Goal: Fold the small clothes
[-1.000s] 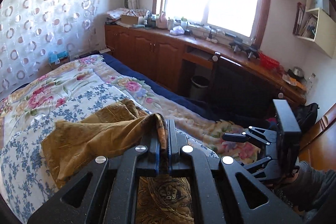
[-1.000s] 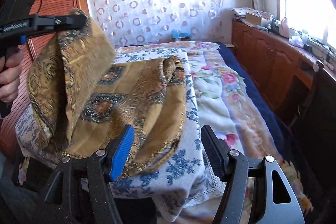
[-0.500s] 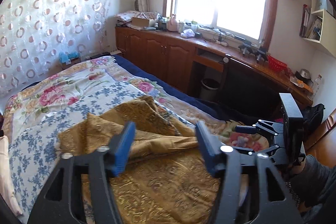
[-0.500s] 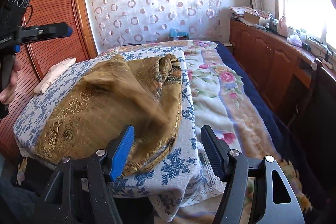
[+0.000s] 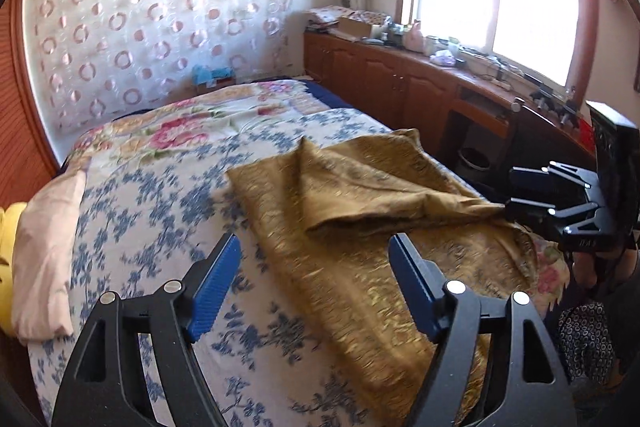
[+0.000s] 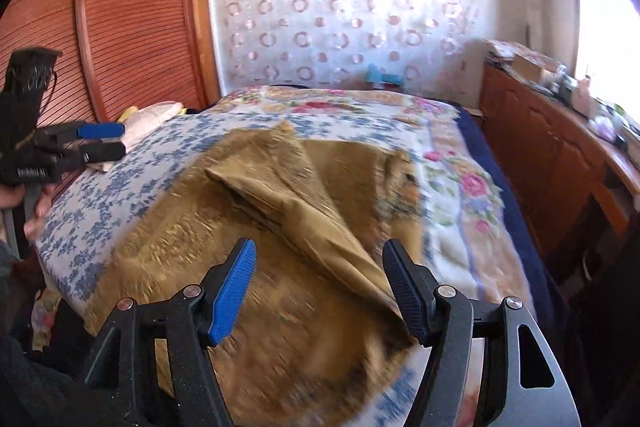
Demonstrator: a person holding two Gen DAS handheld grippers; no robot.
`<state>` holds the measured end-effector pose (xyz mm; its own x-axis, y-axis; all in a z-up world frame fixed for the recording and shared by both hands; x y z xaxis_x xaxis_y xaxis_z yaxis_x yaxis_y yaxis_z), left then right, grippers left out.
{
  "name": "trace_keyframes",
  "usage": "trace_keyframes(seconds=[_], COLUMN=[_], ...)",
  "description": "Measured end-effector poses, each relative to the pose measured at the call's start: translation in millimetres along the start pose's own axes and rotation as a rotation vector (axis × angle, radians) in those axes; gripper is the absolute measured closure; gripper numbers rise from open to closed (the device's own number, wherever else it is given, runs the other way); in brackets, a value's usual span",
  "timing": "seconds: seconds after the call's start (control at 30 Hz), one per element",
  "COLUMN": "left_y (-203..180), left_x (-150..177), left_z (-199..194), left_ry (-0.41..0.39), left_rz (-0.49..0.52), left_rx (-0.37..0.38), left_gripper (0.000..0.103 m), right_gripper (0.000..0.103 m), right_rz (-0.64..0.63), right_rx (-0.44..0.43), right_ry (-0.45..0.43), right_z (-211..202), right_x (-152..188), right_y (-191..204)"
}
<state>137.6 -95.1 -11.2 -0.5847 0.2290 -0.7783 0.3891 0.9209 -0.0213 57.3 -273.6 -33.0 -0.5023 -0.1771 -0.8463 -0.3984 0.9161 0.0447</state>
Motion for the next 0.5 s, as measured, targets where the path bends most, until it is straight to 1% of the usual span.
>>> trace_keyframes(seconds=[0.1, 0.17, 0.27, 0.33, 0.43, 0.5], left_y=[11, 17, 23, 26, 30, 31], left_x=[11, 17, 23, 26, 30, 32], left_z=[2, 3, 1, 0, 0, 1], left_ry=[0.011, 0.014, 0.014, 0.01, 0.01, 0.014], left_rz=[-0.029, -0.043, -0.056, -0.066, -0.077, -0.076], left_rx=[-0.01, -0.017, -0.027, -0.028, -0.026, -0.026], left_gripper=[0.026, 0.026, 0.026, 0.026, 0.026, 0.026], right_gripper=[0.035, 0.035, 0.035, 0.035, 0.035, 0.039], right_rz=[-0.034, -0.067, -0.134, -0.174, -0.235, -0.267], right_rx=[-0.057, -0.077, -0.097, -0.122, -0.108, -0.079], right_ry=[0.029, 0.055, 0.105, 0.156, 0.235, 0.267], right_z=[24, 44, 75, 96, 127, 142], right_x=[-17, -31, -45, -51, -52, -51], right_y=[14, 23, 40, 49, 56, 55])
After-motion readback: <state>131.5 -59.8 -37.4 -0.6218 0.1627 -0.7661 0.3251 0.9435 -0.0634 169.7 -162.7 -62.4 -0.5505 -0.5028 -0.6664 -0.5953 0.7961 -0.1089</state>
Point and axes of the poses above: each gripper's, at about its wrist camera, not at the fingertips, and z roughly the way its jaws point, y to its left, x to its underside, the point moved 2 cm from there along z, roughly the way its jaws point, and after that the axes turned 3 degrees about -x, right-handed, at the moved point
